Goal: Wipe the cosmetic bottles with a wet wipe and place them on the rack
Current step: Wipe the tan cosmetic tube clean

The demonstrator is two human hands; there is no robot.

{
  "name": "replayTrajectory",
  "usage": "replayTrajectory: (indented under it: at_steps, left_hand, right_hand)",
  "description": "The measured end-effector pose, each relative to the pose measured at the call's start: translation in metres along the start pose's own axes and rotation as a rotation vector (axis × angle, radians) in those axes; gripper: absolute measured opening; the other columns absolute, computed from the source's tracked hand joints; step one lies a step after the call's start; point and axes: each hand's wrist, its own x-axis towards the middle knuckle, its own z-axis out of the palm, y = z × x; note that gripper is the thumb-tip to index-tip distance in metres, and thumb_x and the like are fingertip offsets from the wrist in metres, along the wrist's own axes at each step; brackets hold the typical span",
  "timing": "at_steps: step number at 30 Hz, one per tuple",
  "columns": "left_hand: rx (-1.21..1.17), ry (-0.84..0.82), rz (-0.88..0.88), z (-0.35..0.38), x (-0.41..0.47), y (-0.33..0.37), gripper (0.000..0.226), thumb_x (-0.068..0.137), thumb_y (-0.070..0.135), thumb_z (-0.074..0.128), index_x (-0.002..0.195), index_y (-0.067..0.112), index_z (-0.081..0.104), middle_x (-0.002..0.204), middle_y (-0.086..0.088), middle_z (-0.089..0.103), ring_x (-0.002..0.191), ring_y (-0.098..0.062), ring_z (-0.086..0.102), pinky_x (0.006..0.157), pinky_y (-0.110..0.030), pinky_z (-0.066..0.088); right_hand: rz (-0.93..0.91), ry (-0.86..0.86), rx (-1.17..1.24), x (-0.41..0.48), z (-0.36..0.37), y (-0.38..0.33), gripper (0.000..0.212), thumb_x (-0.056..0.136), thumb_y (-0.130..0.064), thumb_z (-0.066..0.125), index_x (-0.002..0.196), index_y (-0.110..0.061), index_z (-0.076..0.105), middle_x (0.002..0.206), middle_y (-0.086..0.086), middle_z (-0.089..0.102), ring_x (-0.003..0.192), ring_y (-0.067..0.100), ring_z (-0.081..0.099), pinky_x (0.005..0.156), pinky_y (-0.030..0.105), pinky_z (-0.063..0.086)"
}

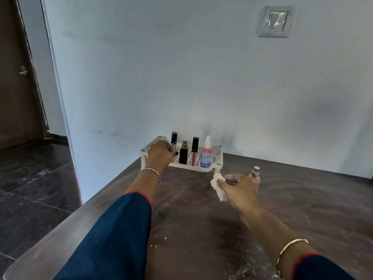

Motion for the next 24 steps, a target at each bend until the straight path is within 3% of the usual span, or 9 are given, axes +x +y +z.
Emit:
replayTrajectory:
  at_steps: [4, 10, 16, 24]
  left_hand:
    - [-0.008, -0.019, -0.008, -0.002, 0.0, -0.002, 0.02, 0.087, 0.021, 0.064, 0.093, 0.003, 0.067, 0.097, -0.014, 0.07, 0.095, -0.026, 0.063, 0.075, -0.03, 0.044]
    - [-0.009, -0.018, -0.026, -0.004, -0.002, -0.002, 0.021, 0.086, 0.021, 0.065, 0.098, 0.004, 0.065, 0.095, -0.011, 0.068, 0.086, -0.021, 0.058, 0.062, -0.024, 0.035]
    - [0.029, -0.02, -0.041, -0.012, -0.005, 0.003, 0.024, 0.085, 0.019, 0.066, 0.103, 0.004, 0.066, 0.106, -0.013, 0.068, 0.102, -0.026, 0.06, 0.072, -0.025, 0.038]
    - [0.003, -0.002, 0.012, -0.007, -0.007, 0.007, 0.019, 0.087, 0.024, 0.062, 0.093, 0.007, 0.069, 0.098, -0.01, 0.071, 0.098, -0.025, 0.063, 0.086, -0.033, 0.049]
  right_hand:
    - [-0.001, -0.039, 0.004, -0.002, 0.004, -0.001, 0.013, 0.084, -0.015, 0.071, 0.095, -0.013, 0.064, 0.089, -0.001, 0.068, 0.073, 0.003, 0.061, 0.043, 0.005, 0.039]
    - [0.005, -0.063, 0.009, -0.006, 0.005, -0.002, 0.015, 0.085, -0.015, 0.069, 0.099, -0.013, 0.064, 0.089, -0.003, 0.066, 0.075, 0.003, 0.061, 0.053, 0.012, 0.043]
    - [0.016, -0.046, 0.024, -0.007, -0.002, -0.004, 0.014, 0.084, -0.017, 0.071, 0.096, -0.012, 0.066, 0.09, 0.0, 0.07, 0.076, 0.007, 0.064, 0.051, 0.012, 0.042]
    - [0.006, -0.05, 0.039, -0.007, -0.006, -0.003, 0.009, 0.083, -0.015, 0.072, 0.09, -0.014, 0.067, 0.086, 0.0, 0.07, 0.079, 0.011, 0.066, 0.059, 0.019, 0.048]
